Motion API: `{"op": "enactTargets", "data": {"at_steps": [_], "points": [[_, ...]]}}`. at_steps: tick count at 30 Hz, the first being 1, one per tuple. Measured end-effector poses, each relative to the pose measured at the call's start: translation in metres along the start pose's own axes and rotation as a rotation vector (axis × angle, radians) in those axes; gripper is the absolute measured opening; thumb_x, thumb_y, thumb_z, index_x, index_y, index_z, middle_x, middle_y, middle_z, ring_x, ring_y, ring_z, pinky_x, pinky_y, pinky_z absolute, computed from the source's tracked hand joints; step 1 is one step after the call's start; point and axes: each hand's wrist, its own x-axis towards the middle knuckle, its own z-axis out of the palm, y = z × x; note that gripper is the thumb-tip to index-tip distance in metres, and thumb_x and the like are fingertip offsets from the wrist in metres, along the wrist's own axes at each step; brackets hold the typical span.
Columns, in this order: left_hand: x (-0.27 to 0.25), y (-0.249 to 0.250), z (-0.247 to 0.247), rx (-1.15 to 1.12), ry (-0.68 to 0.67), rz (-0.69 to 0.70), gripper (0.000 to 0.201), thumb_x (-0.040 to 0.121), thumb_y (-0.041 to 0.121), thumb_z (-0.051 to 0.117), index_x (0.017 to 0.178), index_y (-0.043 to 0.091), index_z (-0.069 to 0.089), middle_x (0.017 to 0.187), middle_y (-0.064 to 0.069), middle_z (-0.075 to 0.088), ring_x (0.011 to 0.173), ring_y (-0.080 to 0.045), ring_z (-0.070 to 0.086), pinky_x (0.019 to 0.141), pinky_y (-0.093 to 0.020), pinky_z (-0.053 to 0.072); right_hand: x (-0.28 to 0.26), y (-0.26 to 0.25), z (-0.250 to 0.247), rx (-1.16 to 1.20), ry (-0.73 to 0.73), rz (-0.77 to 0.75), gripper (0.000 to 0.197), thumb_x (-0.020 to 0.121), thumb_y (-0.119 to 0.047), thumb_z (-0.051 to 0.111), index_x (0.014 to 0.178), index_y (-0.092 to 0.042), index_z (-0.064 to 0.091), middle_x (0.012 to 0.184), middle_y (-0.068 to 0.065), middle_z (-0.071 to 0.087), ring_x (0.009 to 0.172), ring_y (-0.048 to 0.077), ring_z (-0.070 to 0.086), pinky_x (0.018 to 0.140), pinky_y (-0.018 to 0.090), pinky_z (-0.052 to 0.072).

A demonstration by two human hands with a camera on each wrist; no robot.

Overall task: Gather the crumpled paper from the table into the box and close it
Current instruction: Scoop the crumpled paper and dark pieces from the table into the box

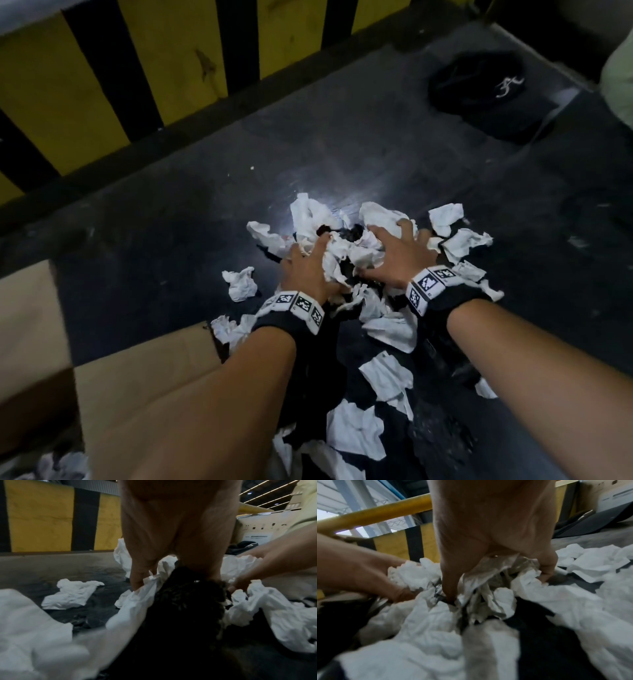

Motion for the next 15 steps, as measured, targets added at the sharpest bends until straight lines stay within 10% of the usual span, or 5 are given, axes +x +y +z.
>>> {"op": "enactTargets", "data": {"at_steps": [4,15], "points": [[0.002,0.005,0.012,-0.017,0.010,0.035,0.082,0.082,0.014,0.075,0.148,0.038,0.033,0.151,-0.021,0.014,0.132,-0.048,0.036,0.113,-0.048,0.035,-0.008,0.000,0.010,0.094,0.089,-0.064,0.075,0.066,-0.054,0.078,0.133,-0.037,0.047,0.138,0.010,0.033,0.120,0.040,0.036,0.096,0.046,0.043],[-0.026,0.022,-0.010,-0.020,0.051,0.248,0.030,0.084,0.021,0.066,0.113,0.022,0.060,0.108,-0.013,0.062,0.102,-0.034,0.061,0.089,-0.044,0.052,-0.070,-0.016,-0.021,0.267,0.102,-0.173,0.029,0.079,-0.028,0.074,0.106,-0.020,0.069,0.087,-0.001,0.048,0.095,0.023,0.053,0.079,0.028,0.040]]}}
